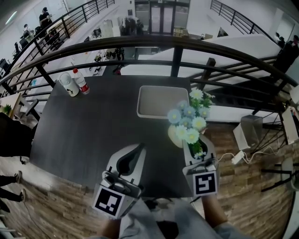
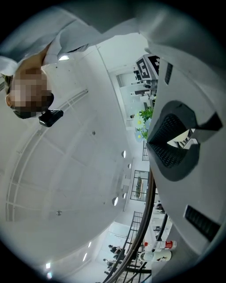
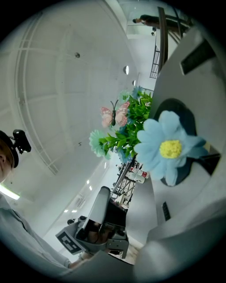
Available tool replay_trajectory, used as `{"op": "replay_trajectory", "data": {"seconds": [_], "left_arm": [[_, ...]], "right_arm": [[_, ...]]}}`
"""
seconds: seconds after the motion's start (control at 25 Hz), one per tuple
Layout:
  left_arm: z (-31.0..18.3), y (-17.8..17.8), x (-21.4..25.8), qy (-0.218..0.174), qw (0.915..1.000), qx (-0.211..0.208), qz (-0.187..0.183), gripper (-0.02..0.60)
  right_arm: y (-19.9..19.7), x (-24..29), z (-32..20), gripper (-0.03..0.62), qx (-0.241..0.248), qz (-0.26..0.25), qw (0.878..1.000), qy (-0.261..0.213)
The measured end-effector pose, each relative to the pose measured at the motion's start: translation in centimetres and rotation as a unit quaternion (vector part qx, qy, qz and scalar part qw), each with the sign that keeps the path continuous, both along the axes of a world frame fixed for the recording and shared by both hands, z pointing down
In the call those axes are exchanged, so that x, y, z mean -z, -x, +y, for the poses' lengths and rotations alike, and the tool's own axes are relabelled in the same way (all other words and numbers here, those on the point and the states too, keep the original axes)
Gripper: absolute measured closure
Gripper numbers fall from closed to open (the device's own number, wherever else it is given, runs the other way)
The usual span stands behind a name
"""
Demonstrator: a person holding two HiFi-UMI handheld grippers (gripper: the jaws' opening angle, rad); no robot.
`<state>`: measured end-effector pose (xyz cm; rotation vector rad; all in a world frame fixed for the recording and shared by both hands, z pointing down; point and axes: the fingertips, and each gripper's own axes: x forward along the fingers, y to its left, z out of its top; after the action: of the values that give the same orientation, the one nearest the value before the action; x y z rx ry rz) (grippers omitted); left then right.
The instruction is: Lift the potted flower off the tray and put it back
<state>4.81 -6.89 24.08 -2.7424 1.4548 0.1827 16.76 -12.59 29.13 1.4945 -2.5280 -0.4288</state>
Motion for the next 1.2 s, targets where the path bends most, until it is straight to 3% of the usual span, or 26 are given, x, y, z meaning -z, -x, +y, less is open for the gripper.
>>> {"op": "replay_trajectory", "data": {"seconds": [0.72,1.2], "left_arm": [[-5.3,3.3,-2.4,0.04,0.9992,0.001,0.004,0.583],[-10.2,5.0,-5.6,0.074,0.9971,-0.007,0.017,0.583]], "right_arm": [[3.0,-2.1,-7.1,0.534,0.002,0.024,1.0,0.006],[4.4,-6.3,-13.9,0.534,-0.007,0.022,1.0,0.018]]}}
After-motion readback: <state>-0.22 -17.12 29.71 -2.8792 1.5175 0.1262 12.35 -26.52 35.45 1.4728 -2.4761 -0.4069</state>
